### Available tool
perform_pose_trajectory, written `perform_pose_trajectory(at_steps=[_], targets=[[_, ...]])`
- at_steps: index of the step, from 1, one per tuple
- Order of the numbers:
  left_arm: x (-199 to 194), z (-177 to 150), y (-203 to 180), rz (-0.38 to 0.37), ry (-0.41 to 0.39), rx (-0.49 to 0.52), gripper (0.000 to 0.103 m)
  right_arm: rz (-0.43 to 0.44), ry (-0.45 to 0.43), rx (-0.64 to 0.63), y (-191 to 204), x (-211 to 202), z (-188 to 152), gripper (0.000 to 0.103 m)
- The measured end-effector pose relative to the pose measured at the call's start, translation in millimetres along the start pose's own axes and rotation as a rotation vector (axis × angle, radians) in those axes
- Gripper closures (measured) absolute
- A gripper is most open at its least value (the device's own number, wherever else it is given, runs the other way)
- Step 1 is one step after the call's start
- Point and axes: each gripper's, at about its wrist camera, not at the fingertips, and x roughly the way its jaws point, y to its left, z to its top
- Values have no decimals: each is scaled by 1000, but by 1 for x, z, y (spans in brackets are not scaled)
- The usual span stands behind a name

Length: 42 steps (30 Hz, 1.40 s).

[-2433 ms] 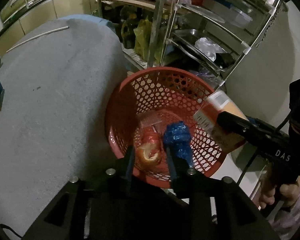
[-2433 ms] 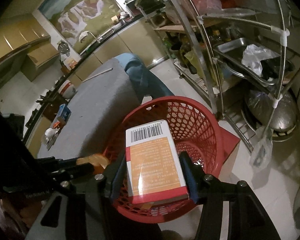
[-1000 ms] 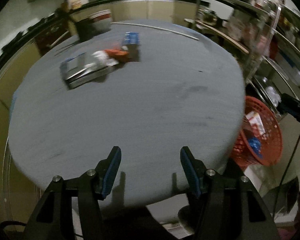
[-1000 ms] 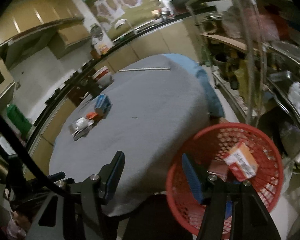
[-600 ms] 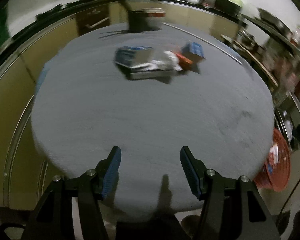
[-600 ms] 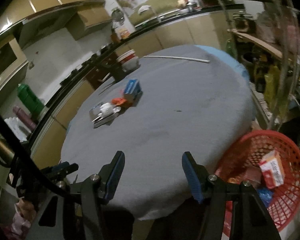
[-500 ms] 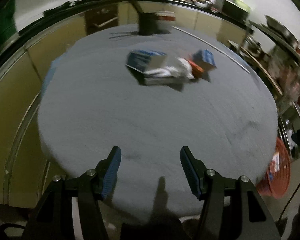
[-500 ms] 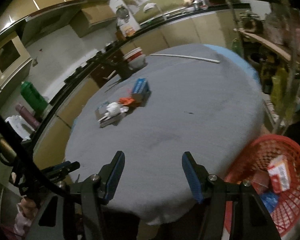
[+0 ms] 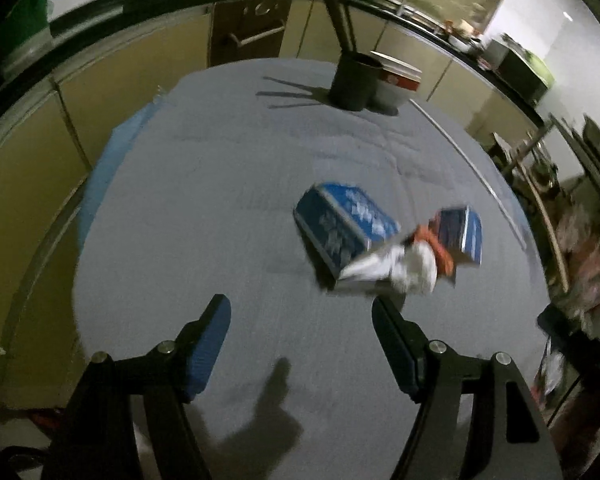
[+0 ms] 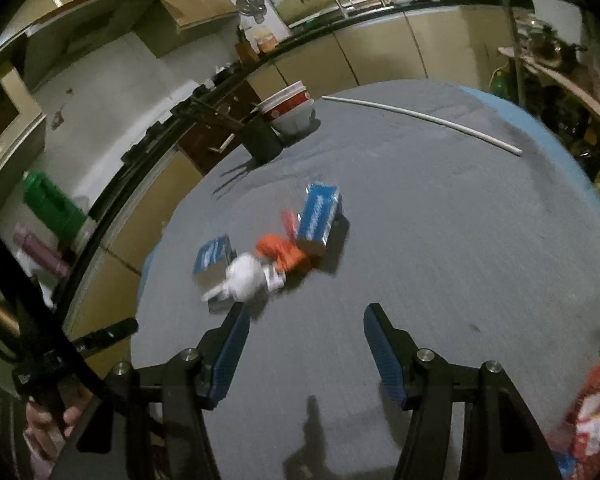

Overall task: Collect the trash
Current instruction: 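Move both tools back toward the blue boxes on the table, then grasp the blue toothpaste box with the left tool while the right tool grasps another blue box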

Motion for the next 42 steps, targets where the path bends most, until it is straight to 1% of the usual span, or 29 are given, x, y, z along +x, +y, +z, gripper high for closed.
perform_pose_trajectory(at_steps=[1,3,5,7,10,12,14,16,18,22,23,24,25,27,28,31,33,37,38,42], targets=[[5,7,0,-10,18,-20,29,4,2,16,1,9,9,40],[23,25,0,-56,73,-83,29,14,4,53,1,24,23,40],[39,36,0,-84,116,-133,29,28,4,83,2,38,37,40],[59,43,0,-96,172,-190,29,38,12,107,3,53,51,40],[83,50,-1,-110,224,-260,29,24,20,134,2,73,66,40],[96,52,-5,-119,254,-279,29,16,35,155,0,86,74,40],[106,54,-11,-117,267,-286,29,-24,51,166,-2,99,79,40],[115,55,-19,-110,286,-278,29,-45,65,181,-5,109,82,40],[121,56,-24,-119,286,-276,29,-65,102,203,-10,124,84,40],[126,54,-30,-106,274,-261,29,-94,139,204,-13,147,86,40],[127,54,-29,-109,269,-259,32,-115,141,195,-13,153,85,40],[128,52,-30,-114,261,-255,48,-115,140,190,-14,156,84,40],[128,50,-30,-101,262,-248,62,-112,140,184,-14,159,85,41],[129,48,-29,-100,261,-246,62,-124,127,154,-14,161,82,55],[128,48,-28,-102,248,-248,63,-118,123,146,-16,160,81,61],[120,45,-25,-100,215,-248,64,-109,104,158,-23,150,76,61],[111,44,-25,-106,198,-237,64,-105,74,145,-28,137,73,61],[80,34,-27,-66,139,-170,64,-94,37,119,-34,105,65,61],[72,30,-27,-66,125,-157,64,-88,22,110,-36,94,61,61],[37,6,-28,-35,72,-84,64,-60,-4,96,-40,59,46,61]])
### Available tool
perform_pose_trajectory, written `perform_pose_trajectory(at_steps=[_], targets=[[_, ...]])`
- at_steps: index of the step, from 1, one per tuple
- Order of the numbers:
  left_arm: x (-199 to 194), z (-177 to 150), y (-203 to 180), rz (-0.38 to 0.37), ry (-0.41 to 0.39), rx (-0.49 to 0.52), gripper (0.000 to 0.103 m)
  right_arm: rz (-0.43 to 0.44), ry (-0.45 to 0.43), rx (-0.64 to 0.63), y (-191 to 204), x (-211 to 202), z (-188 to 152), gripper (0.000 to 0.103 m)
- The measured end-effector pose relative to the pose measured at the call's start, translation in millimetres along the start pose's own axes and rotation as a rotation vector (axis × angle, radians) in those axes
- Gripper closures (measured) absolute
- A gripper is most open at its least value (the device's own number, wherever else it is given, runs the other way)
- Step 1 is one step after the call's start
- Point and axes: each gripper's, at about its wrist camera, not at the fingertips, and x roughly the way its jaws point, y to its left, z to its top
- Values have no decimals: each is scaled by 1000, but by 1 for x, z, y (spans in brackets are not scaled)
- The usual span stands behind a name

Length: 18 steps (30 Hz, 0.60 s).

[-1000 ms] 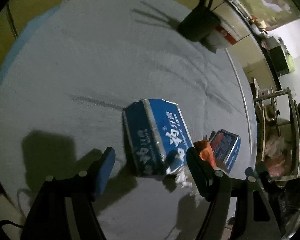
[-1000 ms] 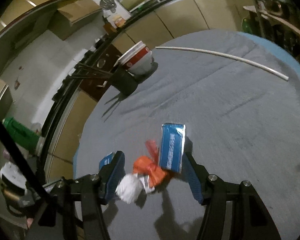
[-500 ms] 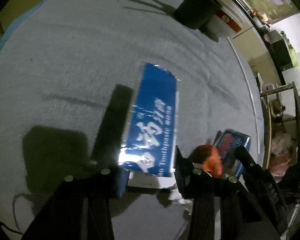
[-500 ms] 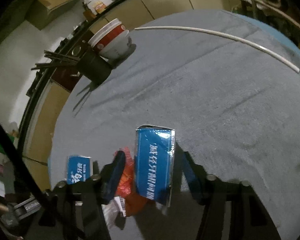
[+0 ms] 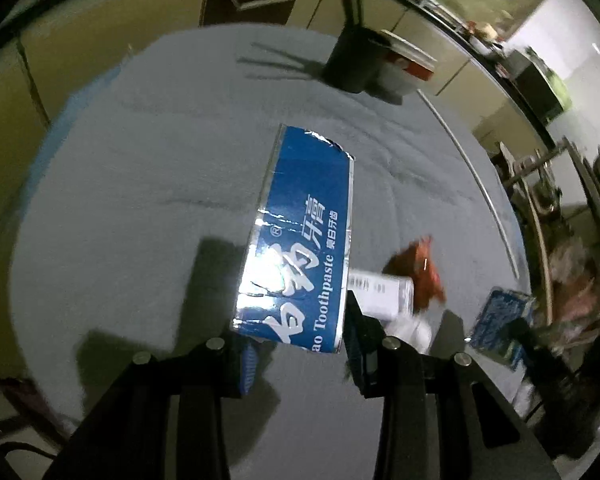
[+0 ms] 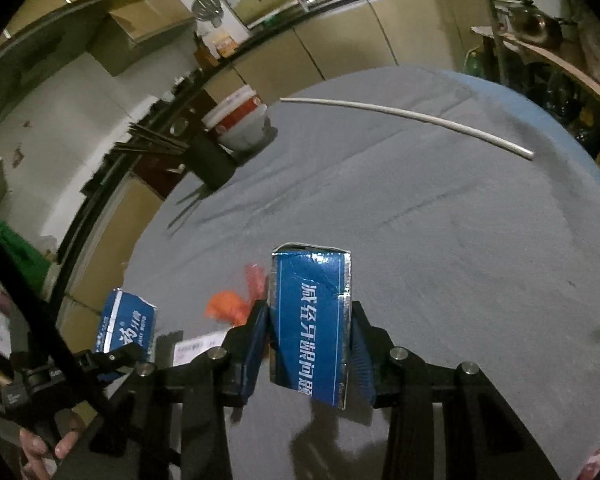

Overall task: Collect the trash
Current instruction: 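Grasp the blue toothpaste box with the left tool while the right tool grasps another blue box, then lift both blue boxes off the table and hold them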

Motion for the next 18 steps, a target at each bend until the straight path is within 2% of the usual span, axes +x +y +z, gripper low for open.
perform_pose_trajectory(at_steps=[4,11,15,18], targets=[[-22,-40,-5,9,-22,69,64,37,-2,1,-6,-31,-24,61],[-30,-104,-24,57,-36,195,64,76,-16,8,-8,-70,-72,61],[-33,-130,-32,66,-43,255,64,36,-21,-20,-6,-83,-95,61],[-30,-140,-34,85,-37,281,64,-25,19,-38,-3,-85,-107,61]])
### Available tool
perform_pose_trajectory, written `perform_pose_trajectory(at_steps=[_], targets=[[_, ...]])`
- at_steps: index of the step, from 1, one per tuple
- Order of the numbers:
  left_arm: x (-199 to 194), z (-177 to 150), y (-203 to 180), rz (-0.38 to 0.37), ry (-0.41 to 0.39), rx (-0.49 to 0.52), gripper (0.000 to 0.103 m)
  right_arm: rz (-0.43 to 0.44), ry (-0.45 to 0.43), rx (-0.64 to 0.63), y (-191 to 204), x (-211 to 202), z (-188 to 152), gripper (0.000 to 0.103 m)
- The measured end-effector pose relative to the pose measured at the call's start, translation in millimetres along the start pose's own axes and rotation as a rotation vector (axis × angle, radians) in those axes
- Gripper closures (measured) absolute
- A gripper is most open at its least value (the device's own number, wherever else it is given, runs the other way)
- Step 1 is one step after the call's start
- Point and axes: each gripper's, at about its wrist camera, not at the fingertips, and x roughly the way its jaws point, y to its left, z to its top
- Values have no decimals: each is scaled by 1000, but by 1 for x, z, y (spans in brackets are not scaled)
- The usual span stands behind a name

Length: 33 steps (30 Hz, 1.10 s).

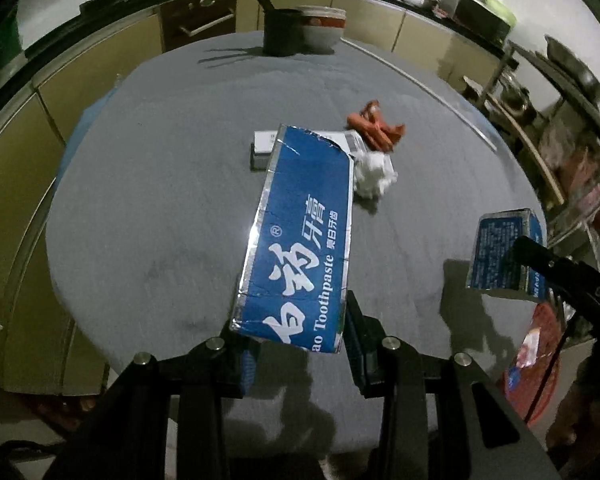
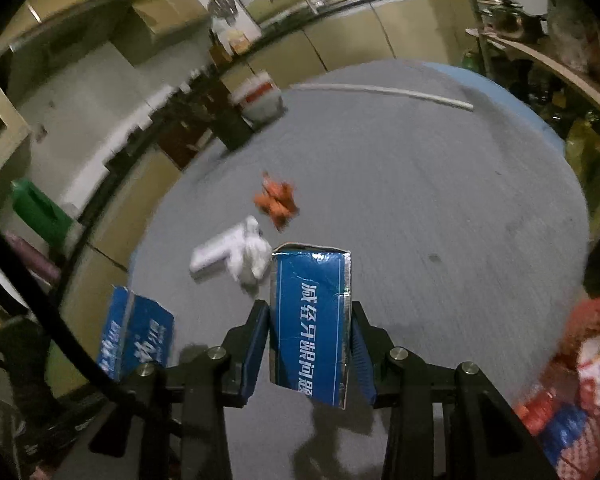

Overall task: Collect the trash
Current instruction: 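Lift both blue boxes off the table and hold them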

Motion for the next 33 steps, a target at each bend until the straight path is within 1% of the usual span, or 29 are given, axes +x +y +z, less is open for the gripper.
perform_pose_trajectory(at_steps=[4,6,9,12,13,15,17,20,23,28,29,30,31,32,33], targets=[[9,-10,-4,3,33,18,64,-78,57,-44,7,-1,-12,61],[15,-14,-6,2,53,18,63,-97,83,-51,9,5,-16,61],[23,-18,-4,-3,94,17,62,-103,124,-44,7,14,-21,60],[28,-18,-1,-19,119,8,60,-106,141,-32,5,19,-24,58],[30,-18,0,-22,123,9,55,-103,146,-24,6,18,-25,55],[29,-19,3,-36,123,1,48,-97,160,-5,4,18,-24,50],[26,-20,4,-55,109,-7,47,-101,165,3,2,16,-24,46],[23,-20,5,-63,107,-4,45,-97,159,19,-1,10,-25,45],[22,-20,4,-72,106,-9,45,-91,161,24,-3,7,-28,45],[22,-20,3,-47,78,-10,45,-105,165,23,-5,10,-33,45],[22,-19,3,-50,72,-7,46,-107,166,21,-5,11,-35,45],[24,-18,2,-49,67,0,54,-99,160,19,-5,11,-36,46],[26,-18,1,-46,74,3,60,-95,143,9,-4,11,-37,48],[27,-17,1,-61,73,-2,61,-102,128,-8,-2,10,-38,56],[27,-16,1,-65,72,-5,61,-106,124,-19,-1,11,-39,60]])
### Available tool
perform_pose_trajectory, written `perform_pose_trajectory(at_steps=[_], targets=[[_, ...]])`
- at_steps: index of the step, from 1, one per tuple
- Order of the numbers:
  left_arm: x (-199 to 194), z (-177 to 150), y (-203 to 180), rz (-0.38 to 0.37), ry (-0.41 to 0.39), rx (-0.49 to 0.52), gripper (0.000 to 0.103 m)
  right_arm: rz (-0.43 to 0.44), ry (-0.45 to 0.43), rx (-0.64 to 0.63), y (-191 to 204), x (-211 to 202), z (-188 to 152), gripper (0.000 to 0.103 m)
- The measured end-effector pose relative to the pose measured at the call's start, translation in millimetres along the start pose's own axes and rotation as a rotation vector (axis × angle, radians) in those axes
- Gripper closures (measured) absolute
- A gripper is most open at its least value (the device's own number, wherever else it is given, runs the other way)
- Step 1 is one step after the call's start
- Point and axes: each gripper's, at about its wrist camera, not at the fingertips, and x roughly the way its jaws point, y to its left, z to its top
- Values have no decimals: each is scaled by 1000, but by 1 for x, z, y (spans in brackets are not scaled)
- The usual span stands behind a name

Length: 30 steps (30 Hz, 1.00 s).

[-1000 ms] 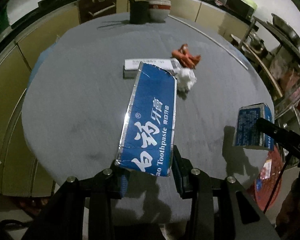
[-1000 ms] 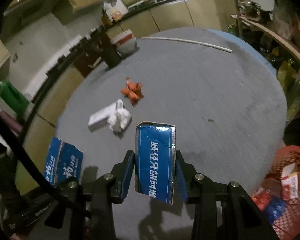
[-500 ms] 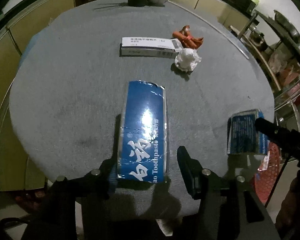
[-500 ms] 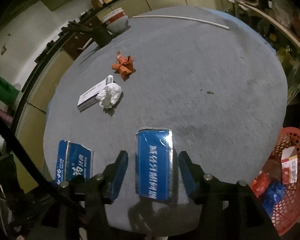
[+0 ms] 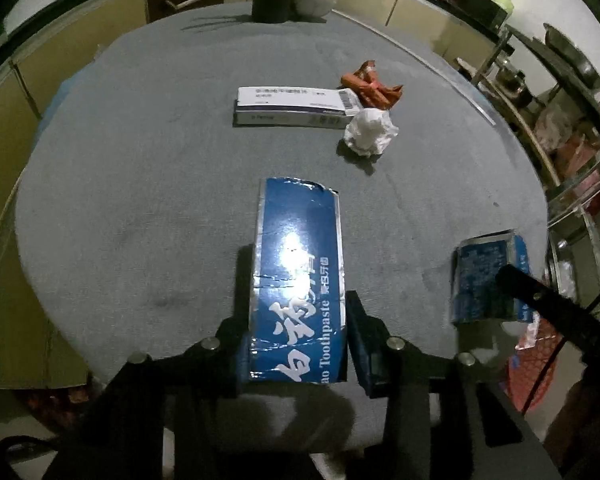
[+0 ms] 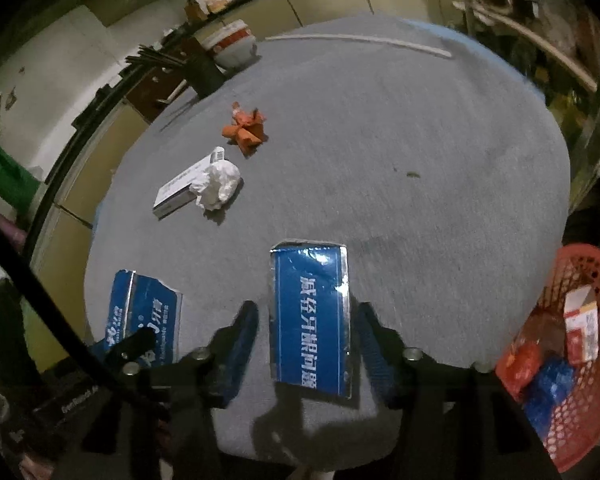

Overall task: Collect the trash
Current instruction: 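Lift both blue boxes off the table and hold them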

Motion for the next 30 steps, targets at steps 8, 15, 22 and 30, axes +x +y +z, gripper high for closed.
perform_pose_trajectory(at_steps=[8,15,22,30], targets=[[-11,-5,-8,34,-38,21,61,1,-47,-20,3,-7,-5,60],[-37,-15,-28,89,-125,91,61,27,-108,-16,2,-24,-10,60],[-63,-36,-48,155,-205,172,61,51,-160,-5,1,-37,-24,60],[-89,-57,-65,192,-286,229,61,79,-225,-6,1,-62,-43,60]])
